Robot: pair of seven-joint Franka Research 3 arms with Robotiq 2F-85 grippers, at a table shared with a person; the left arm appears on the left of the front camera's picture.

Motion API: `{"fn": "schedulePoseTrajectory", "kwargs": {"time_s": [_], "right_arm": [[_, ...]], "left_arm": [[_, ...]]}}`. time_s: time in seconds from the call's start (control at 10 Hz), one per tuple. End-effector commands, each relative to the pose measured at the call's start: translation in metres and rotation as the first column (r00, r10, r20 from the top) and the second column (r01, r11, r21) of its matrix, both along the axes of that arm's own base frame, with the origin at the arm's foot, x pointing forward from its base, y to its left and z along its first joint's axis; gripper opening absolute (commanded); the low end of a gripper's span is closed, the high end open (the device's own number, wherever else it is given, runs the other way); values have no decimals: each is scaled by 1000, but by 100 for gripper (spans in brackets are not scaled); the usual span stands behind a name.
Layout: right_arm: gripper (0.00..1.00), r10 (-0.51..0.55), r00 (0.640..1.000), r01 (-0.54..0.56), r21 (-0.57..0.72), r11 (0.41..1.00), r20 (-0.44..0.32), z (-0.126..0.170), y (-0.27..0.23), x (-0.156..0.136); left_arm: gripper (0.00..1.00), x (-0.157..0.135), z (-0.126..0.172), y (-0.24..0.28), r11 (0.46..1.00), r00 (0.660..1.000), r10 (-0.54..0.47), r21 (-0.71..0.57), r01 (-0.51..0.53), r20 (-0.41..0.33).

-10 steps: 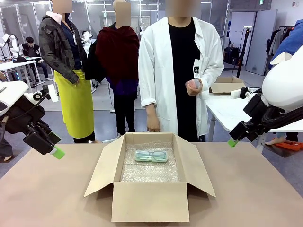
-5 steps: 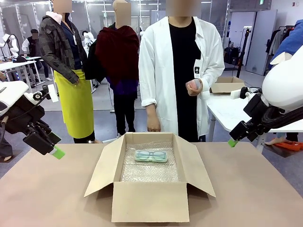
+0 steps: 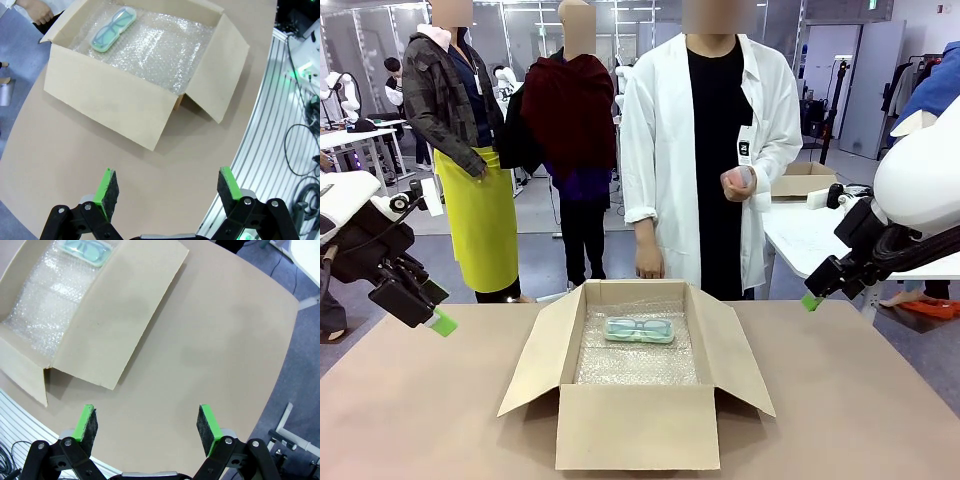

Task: Pack the glasses set securely to prepare it for shipping.
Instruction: Put the Glasses case from the right side of the table into the Package Box.

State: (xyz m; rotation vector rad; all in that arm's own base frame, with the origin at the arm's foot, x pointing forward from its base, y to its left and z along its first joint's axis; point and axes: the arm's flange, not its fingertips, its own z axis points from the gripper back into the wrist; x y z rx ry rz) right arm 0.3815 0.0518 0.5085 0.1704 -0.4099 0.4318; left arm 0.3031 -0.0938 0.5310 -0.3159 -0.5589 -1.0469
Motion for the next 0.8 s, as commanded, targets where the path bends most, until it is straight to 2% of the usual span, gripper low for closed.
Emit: {"fn": "schedulePoseTrajectory", "kwargs": {"time_s": [0.0,0.7], "right_arm": [[100,20,1000,-20,-5,1000,12,1,-2,-1],[100,20,1000,-20,-5,1000,12,1,-2,-1]], "left_arm": [[100,0,0,2,1000,1000,-23,-19,23,0],[100,0,0,2,1000,1000,-23,-19,23,0]]}}
